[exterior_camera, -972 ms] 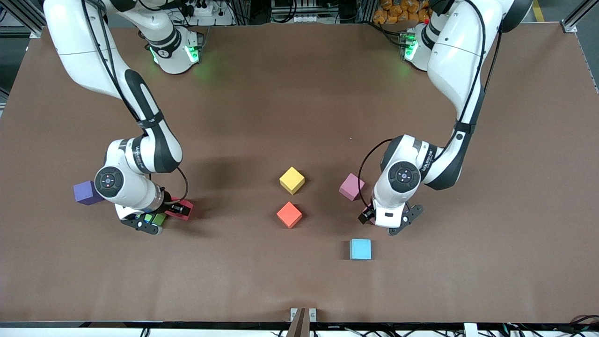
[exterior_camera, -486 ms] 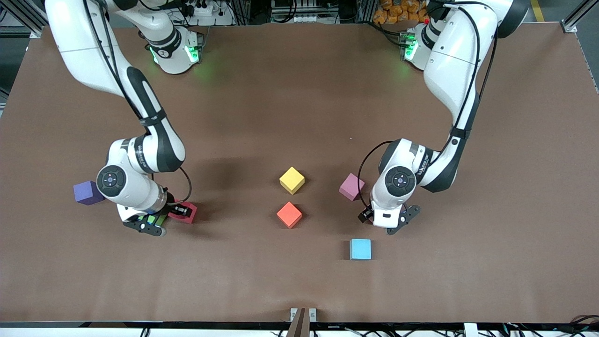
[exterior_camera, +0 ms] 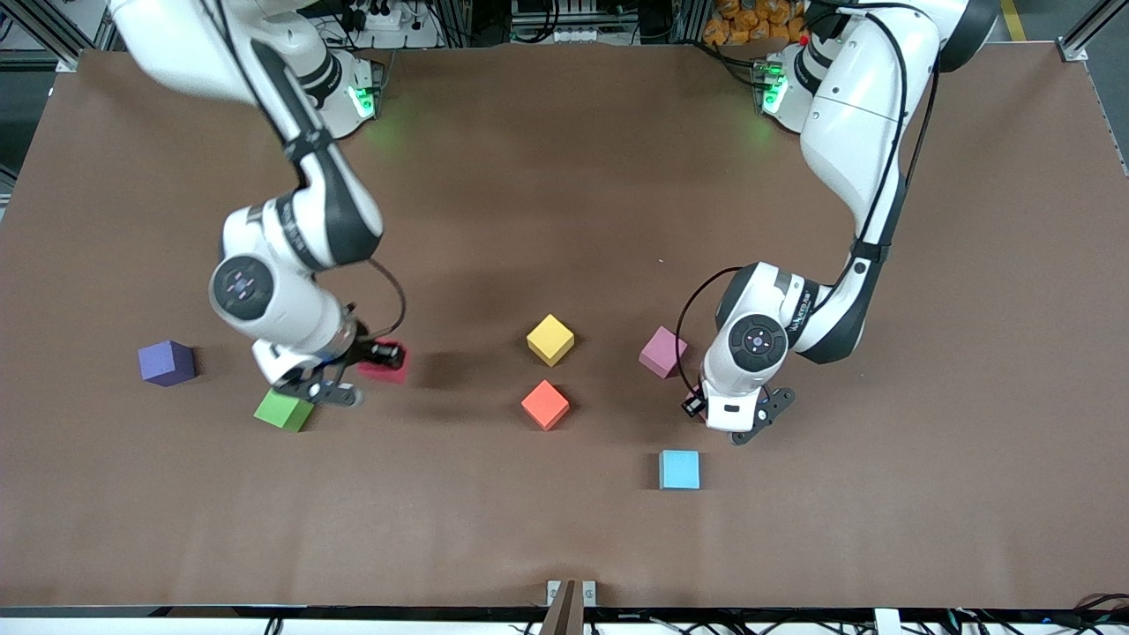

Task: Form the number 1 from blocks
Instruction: 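Carry the red cube to the table middle with the right gripper and release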

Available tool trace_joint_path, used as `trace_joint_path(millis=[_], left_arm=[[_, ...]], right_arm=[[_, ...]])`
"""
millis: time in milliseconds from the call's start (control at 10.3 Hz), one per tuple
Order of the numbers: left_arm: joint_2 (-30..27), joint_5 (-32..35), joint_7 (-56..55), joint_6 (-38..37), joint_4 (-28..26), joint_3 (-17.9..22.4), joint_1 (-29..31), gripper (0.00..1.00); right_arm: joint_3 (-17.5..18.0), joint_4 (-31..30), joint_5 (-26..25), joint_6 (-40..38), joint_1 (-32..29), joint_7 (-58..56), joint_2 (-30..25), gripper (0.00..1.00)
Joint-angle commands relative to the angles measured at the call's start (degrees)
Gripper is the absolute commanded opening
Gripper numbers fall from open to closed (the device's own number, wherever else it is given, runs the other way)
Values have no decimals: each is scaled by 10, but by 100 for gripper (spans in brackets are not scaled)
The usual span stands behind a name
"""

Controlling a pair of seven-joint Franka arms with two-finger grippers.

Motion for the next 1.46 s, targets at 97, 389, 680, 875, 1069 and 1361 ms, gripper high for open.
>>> trace_joint_path(millis=[97, 389, 680, 875, 1069, 1361], left_arm=[[-15, 18, 13, 0, 4, -1, 7, 0], [-32, 19, 70, -1, 0, -2, 9, 0], [-51, 19, 113, -6, -9, -4, 9, 0], [-86, 13, 132, -9, -29, -16, 6, 0], [-96, 13, 143, -18, -38, -47, 7, 0], [-103, 12, 174, -25, -46, -90, 8, 0]], right_arm=[[26, -99, 9, 1, 70, 40, -72, 0], [49, -136, 9, 7, 148, 89, -74, 0], [105, -182, 8, 75, 183, 215, -72, 0], [157, -247, 7, 150, 182, 247, -75, 0], [181, -268, 3, 179, 190, 295, -72, 0], [201, -269, 1, 182, 211, 337, -64, 0]])
